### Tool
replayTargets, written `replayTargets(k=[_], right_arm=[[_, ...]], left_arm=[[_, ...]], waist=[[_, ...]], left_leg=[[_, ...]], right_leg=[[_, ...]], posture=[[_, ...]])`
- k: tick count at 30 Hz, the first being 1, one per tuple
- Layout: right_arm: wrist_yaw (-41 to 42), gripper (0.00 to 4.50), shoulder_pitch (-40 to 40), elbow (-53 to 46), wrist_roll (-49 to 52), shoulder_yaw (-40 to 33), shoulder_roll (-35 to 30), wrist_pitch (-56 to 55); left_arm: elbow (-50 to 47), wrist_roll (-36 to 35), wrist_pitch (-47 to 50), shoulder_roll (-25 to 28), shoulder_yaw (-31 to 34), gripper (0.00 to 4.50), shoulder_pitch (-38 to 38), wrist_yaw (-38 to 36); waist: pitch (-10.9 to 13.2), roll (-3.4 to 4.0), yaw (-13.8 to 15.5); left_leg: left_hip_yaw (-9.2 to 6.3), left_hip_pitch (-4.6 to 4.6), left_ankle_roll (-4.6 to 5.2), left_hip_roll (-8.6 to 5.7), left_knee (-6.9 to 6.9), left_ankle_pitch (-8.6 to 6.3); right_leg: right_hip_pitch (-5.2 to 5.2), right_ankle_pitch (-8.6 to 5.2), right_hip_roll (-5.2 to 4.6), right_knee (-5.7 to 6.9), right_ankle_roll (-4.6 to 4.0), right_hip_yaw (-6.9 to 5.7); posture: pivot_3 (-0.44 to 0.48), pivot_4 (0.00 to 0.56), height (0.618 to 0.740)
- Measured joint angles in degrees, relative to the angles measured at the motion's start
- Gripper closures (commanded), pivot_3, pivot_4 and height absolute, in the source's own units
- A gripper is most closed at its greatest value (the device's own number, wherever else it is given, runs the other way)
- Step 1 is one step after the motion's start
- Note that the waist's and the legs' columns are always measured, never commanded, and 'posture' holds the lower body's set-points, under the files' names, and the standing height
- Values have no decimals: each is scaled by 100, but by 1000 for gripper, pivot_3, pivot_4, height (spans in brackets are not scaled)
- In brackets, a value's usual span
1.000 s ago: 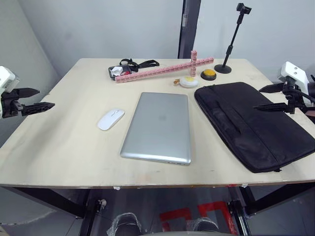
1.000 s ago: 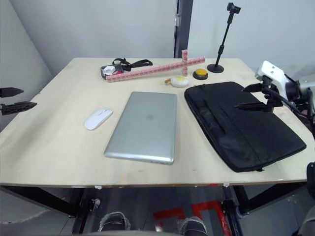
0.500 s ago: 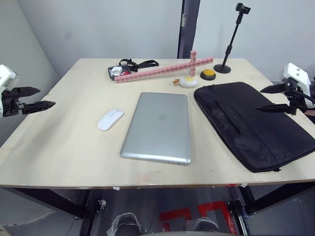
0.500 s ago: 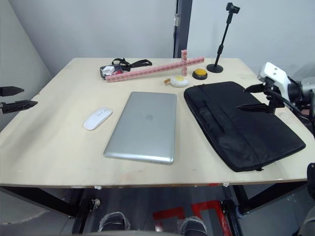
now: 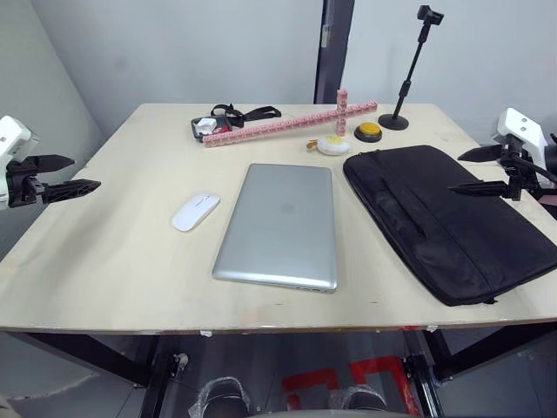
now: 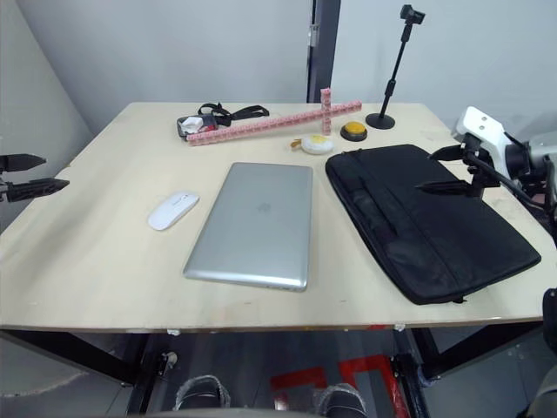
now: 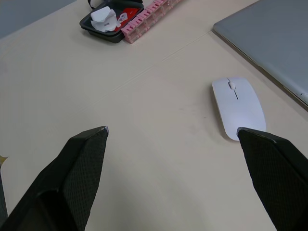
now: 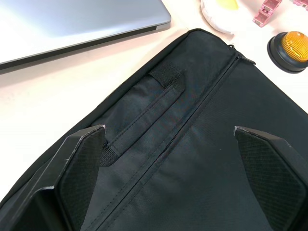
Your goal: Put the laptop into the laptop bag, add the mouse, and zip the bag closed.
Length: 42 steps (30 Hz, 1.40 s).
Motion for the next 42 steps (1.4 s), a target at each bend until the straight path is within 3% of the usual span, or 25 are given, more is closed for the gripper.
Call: replayTargets(k=[7,12,15,21,26,32,42], right_arm=[[-57,31,17,-23,-6,0,1,-28],[-376,31,292,-421,17,-45,254,-44],[-520,846,572,-1042,174,-67,515,174],[-893,2940,963,-2480,360,155,1072,627],[-1456,4485,991,-3033,215,562,1602,1044],[-1975,4485,992,-3160,-297,1136,1893,1103],[-2266,4485,986,-2643,-844,1696,2388,667]], left_arm=[[-34,-13,153,-1,-41,11,0,-131],[-435,-237,1116,-12,-102,11,-107,-402],[-1075,-472,1932,-12,-258,0,-118,-656],[-1769,-968,3897,-122,-981,0,-616,-1098],[-1691,-1023,4904,-692,-1700,0,-1221,-1184],[-732,-770,5295,-1435,-2458,0,-1649,-1157],[1039,-68,5115,-2667,-2937,0,-2374,-971]], waist=[[0,0,1],[-1,-1,3],[0,0,6],[0,2,21],[-1,4,46],[-1,4,51],[-1,3,56]], left_leg=[[0,0,0,0,0,0],[0,1,-1,0,1,0],[1,3,-1,0,-2,0],[2,4,-2,-1,-4,1],[0,27,-6,-1,-4,1],[-1,36,-27,-6,-12,13],[-4,37,-27,-14,-17,13]], right_leg=[[0,0,0,0,0,0],[1,0,0,2,0,1],[0,0,0,3,0,2],[0,0,1,2,0,5],[25,0,1,4,0,5],[34,0,1,-1,0,6],[44,1,-2,-10,1,7]], posture=[[0,150,740],[0,150,740],[0,150,740],[0,150,740],[0,150,740],[0,150,740],[0,150,740]])
